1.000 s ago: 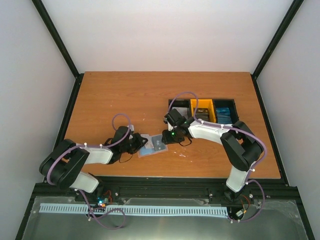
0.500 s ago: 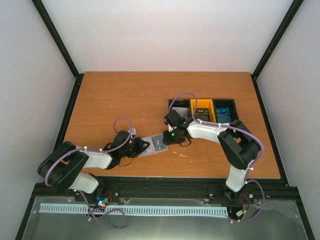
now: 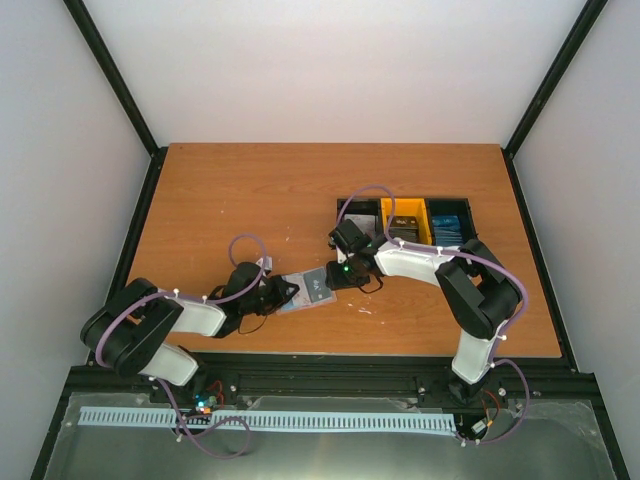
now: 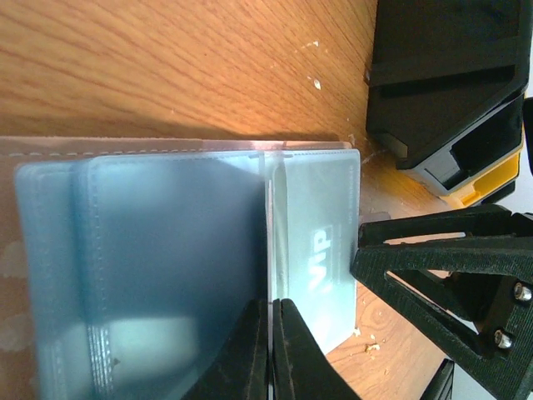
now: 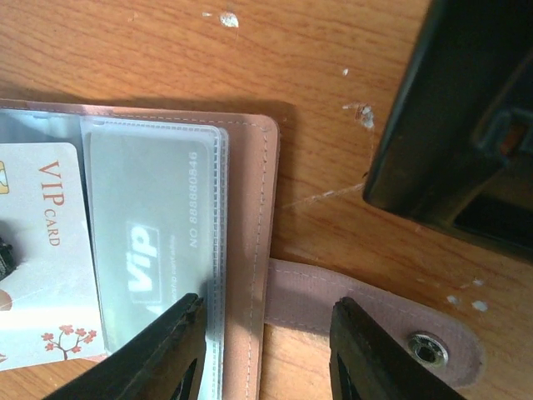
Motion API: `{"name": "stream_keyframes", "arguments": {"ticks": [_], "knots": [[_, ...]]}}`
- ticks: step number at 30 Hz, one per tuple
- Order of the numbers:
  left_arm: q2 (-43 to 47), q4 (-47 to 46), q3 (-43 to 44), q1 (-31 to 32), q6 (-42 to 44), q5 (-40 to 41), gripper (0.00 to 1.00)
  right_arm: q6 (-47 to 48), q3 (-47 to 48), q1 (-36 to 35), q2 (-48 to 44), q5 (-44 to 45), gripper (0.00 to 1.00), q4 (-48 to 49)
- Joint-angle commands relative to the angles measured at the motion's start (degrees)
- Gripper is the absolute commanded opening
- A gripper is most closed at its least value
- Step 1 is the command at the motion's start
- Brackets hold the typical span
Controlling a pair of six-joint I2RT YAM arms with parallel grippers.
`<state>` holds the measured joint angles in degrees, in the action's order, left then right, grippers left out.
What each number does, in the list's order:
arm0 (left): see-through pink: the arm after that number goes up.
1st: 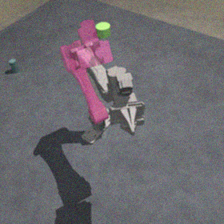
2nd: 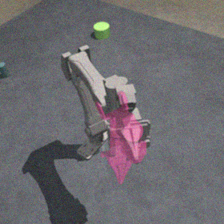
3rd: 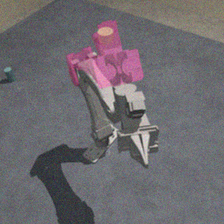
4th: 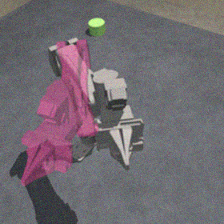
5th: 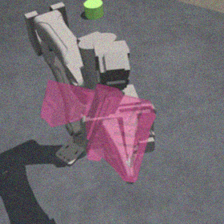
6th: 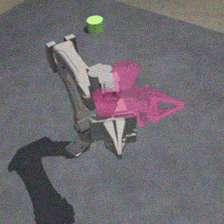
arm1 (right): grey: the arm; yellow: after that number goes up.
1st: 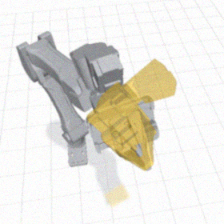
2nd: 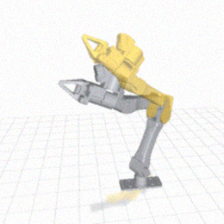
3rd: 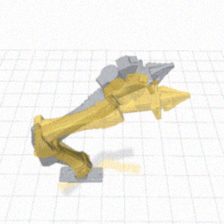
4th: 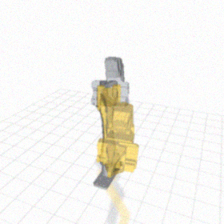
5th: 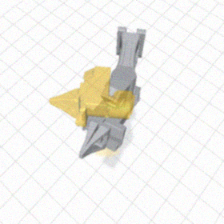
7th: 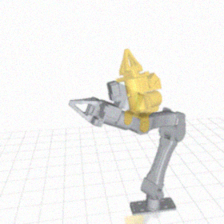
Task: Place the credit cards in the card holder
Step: Insert the credit card into the card holder.
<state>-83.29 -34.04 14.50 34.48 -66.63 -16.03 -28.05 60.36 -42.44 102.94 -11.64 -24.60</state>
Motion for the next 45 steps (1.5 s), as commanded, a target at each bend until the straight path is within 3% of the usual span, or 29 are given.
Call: {"name": "stream_keyframes", "arguments": {"ticks": [1, 6, 17, 33, 45], "knots": [[0.76, 0.68, 0.33, -1.16, 3.25, 0.68, 0.01, 0.66, -0.54, 0.12, 1.37, -1.26, 0.41, -0.22], [2.20, 4.73, 2.46, -3.02, 5.75, -1.36, 0.01, 1.48, -0.04, 0.04, 2.66, -1.43, 0.38, -1.51], [-7.35, -10.38, 0.40, -2.56, 0.19, -8.56, 0.01, 2.46, -0.12, -0.02, 3.13, -3.39, 0.37, -2.06], [-3.76, -9.61, -3.12, 0.68, -4.77, 1.51, 0.01, 2.26, -0.30, -0.06, 3.75, -5.89, 0.34, -1.47], [-8.22, -15.02, -1.93, 0.94, -5.80, 0.66, 0.01, 1.47, -2.08, -0.19, 3.58, -8.29, 0.32, -0.31]]}}
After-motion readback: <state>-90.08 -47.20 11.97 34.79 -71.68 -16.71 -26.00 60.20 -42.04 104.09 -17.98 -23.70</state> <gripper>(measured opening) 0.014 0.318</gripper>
